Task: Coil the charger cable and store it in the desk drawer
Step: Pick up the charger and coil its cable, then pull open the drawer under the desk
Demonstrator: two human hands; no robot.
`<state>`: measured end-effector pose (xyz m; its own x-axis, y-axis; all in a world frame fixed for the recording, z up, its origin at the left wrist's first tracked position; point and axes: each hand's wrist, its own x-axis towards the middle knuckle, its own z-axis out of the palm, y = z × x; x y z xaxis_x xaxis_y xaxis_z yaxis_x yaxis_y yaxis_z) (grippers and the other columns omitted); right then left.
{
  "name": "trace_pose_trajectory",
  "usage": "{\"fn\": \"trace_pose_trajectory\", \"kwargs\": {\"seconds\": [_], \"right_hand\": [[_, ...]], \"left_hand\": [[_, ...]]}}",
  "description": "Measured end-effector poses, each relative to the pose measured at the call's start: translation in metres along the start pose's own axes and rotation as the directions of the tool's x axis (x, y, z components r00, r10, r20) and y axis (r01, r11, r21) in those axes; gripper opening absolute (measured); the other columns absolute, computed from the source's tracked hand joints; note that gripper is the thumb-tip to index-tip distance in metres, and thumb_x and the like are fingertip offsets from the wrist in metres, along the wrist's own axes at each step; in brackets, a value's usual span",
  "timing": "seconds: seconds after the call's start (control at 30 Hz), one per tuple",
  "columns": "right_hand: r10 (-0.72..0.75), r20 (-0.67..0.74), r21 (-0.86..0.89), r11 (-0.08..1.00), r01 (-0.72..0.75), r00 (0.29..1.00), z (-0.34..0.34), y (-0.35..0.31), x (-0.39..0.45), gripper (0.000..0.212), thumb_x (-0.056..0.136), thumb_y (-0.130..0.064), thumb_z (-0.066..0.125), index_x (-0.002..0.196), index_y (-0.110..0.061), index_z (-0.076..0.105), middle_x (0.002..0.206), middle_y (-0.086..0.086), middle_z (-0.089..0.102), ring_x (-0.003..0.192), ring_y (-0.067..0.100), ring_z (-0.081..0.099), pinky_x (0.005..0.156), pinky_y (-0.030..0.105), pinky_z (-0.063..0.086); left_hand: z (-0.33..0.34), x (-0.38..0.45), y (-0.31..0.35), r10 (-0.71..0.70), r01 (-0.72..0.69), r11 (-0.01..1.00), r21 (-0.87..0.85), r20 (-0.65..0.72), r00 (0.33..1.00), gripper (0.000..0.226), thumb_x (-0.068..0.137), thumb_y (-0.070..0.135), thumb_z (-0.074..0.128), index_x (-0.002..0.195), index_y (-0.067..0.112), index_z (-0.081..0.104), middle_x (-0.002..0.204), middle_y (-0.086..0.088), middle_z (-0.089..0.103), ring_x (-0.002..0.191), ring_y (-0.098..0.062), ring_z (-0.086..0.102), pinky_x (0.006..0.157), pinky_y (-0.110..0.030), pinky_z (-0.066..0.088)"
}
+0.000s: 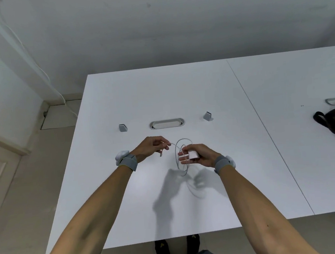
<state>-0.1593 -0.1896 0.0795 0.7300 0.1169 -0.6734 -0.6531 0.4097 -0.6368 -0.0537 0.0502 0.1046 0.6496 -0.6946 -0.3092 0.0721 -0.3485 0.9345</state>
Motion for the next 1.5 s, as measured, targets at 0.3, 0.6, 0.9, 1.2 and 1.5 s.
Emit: {"fn": "trace_pose_trajectory", "kwargs": {"seconds": [0.3,0.6,0.9,1.2,1.5], "right_hand": [[0.053,0.114,0.036,0.998,-0.057,0.992,0.01,0.001,-0.015,0.022,0.1,-0.022,0.056,0.101,-0.007,0.073,0.097,0.011,0.076,0.068,0.023,0.07,0.061,0.03,0.058],[0.049,0.218,0.004,0.999,-0.051,0.975,0.013,0.0,-0.002,0.03,0.102,-0.041,0.059,0.1,-0.012,0.066,0.067,-0.003,0.04,0.056,0.015,0.038,0.049,0.024,0.029],[0.139,0.262,-0.082,0.989,-0.122,0.955,0.046,-0.003,0.021,0.049,0.097,-0.059,0.057,0.093,-0.011,0.068,0.07,0.001,0.053,0.06,0.02,0.048,0.053,0.029,0.045],[0.178,0.344,-0.171,0.977,-0.125,0.922,0.117,0.028,0.055,0.036,0.103,-0.045,0.055,0.089,-0.014,0.065,0.078,0.004,0.054,0.064,0.023,0.052,0.089,0.047,0.054],[0.3,0.464,-0.271,0.944,-0.189,0.833,0.203,0.082,0.056,0.033,0.104,-0.038,0.054,0.078,-0.017,0.056,0.07,0.0,0.044,0.058,0.018,0.04,0.061,0.03,0.031]], "left_hand": [[0.002,0.005,-0.008,-0.049,0.047,0.999,-0.013,-0.293,0.955,0.015,0.094,0.003,0.064,0.104,-0.003,0.074,0.095,-0.03,0.073,0.072,-0.027,0.069,0.059,-0.024,0.055],[-0.007,-0.023,-0.044,-0.176,0.227,0.972,0.053,-0.471,0.864,0.014,0.088,0.009,0.071,0.1,0.005,0.076,0.096,-0.018,0.076,0.077,-0.022,0.068,0.059,-0.029,0.061],[-0.035,-0.103,-0.096,-0.422,0.391,0.899,-0.194,-0.621,0.661,0.017,0.093,0.016,0.065,0.1,0.003,0.073,0.094,-0.013,0.069,0.079,-0.025,0.06,0.062,-0.029,0.055],[-0.045,-0.232,-0.164,-0.635,0.476,0.738,-0.479,-0.731,0.249,0.017,0.089,0.017,0.064,0.095,0.005,0.074,0.094,-0.014,0.073,0.077,-0.027,0.064,0.066,-0.032,0.059],[-0.019,-0.355,-0.243,-0.786,0.517,0.541,-0.663,-0.617,0.032,0.025,0.089,0.022,0.06,0.092,0.002,0.074,0.093,-0.016,0.077,0.082,-0.032,0.076,0.082,-0.043,0.064]]}}
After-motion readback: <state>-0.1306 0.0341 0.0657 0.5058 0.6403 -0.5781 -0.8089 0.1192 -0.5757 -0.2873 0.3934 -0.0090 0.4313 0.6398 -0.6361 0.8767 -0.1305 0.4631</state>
